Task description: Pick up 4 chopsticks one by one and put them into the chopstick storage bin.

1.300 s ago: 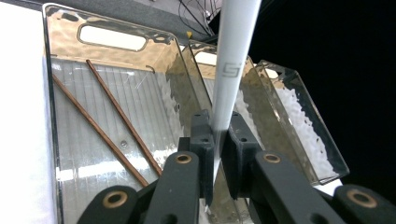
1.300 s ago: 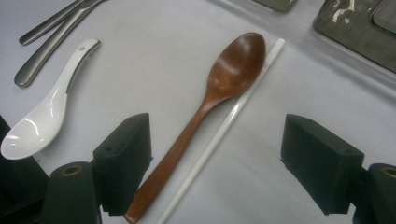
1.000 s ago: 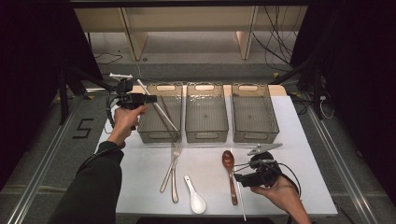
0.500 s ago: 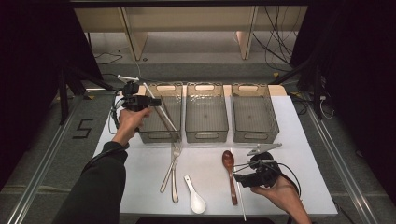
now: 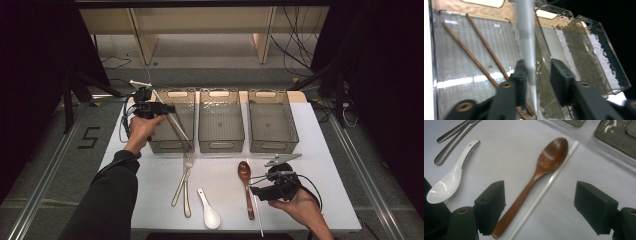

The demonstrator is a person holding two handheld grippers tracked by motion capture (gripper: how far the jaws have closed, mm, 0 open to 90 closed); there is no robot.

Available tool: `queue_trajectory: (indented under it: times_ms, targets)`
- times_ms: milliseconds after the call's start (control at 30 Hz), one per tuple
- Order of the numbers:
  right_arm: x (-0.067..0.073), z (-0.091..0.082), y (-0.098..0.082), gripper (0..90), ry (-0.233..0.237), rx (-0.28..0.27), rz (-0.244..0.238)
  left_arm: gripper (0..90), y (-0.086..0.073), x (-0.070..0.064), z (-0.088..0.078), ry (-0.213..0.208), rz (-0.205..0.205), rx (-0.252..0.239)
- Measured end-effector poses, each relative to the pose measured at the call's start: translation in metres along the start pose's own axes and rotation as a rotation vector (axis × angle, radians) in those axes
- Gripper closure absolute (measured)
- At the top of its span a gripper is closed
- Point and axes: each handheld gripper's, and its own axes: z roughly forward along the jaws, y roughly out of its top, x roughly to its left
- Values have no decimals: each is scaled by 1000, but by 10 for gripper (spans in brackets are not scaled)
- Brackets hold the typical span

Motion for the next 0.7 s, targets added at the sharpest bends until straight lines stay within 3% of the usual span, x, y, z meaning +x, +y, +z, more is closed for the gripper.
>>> queue_trajectory:
  times_ms: [500,700]
  targets:
    - [1,0,0,259,4,1,-3,288,0,-11,15,22,47,53]
    - [0,-1,0,259,2,0,-2,237,-2,-15,10,12,58,44]
